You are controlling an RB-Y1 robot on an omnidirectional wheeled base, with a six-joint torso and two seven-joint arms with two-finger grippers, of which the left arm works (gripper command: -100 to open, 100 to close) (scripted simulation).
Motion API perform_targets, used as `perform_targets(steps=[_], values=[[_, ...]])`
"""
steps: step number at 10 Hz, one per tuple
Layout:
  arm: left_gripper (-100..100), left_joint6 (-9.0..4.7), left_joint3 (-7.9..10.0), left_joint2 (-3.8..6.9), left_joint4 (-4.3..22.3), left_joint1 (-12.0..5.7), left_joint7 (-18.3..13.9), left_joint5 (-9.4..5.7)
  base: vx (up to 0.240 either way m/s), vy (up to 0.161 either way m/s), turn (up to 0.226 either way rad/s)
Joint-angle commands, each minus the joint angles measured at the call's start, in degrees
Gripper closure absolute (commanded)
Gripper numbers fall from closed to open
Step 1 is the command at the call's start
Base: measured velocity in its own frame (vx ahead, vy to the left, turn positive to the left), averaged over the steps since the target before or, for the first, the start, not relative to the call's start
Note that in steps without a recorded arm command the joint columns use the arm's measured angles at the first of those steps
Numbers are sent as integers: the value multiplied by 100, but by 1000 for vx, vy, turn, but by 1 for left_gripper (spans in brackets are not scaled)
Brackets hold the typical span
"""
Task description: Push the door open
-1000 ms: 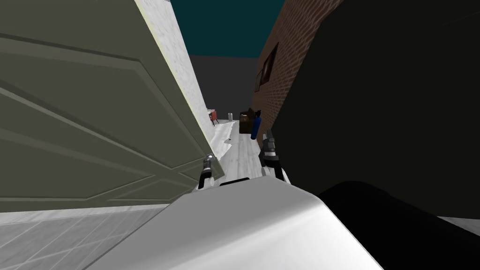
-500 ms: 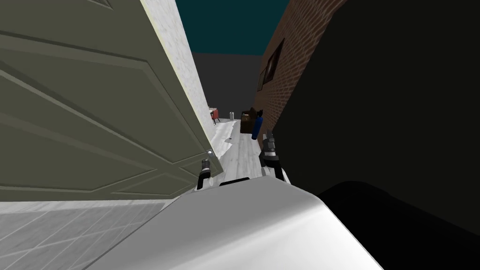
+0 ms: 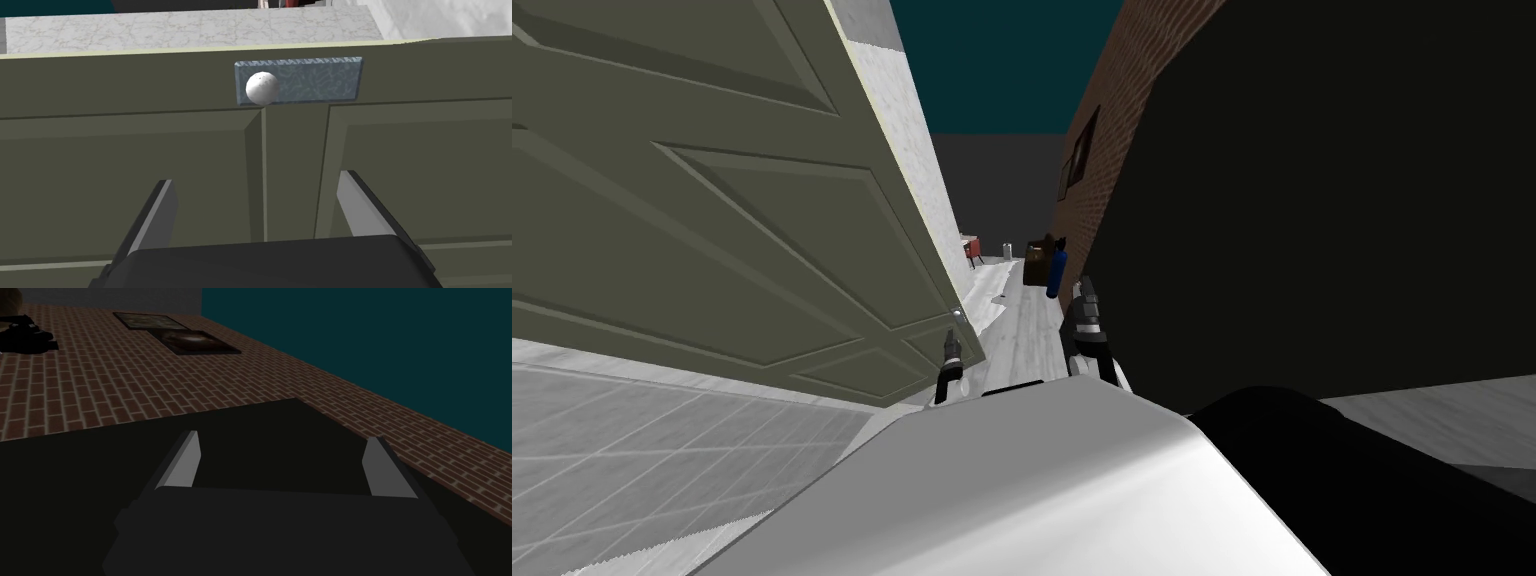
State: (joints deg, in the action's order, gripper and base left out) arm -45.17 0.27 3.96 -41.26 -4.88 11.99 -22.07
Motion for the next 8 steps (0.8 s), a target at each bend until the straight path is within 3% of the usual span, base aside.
perform_targets(steps=[1, 8], values=[[-100, -36, 9, 31, 12, 9, 0, -12, 85, 23, -25], [-100, -197, 48, 55, 67, 50, 1, -65, 208, 53, -36]])
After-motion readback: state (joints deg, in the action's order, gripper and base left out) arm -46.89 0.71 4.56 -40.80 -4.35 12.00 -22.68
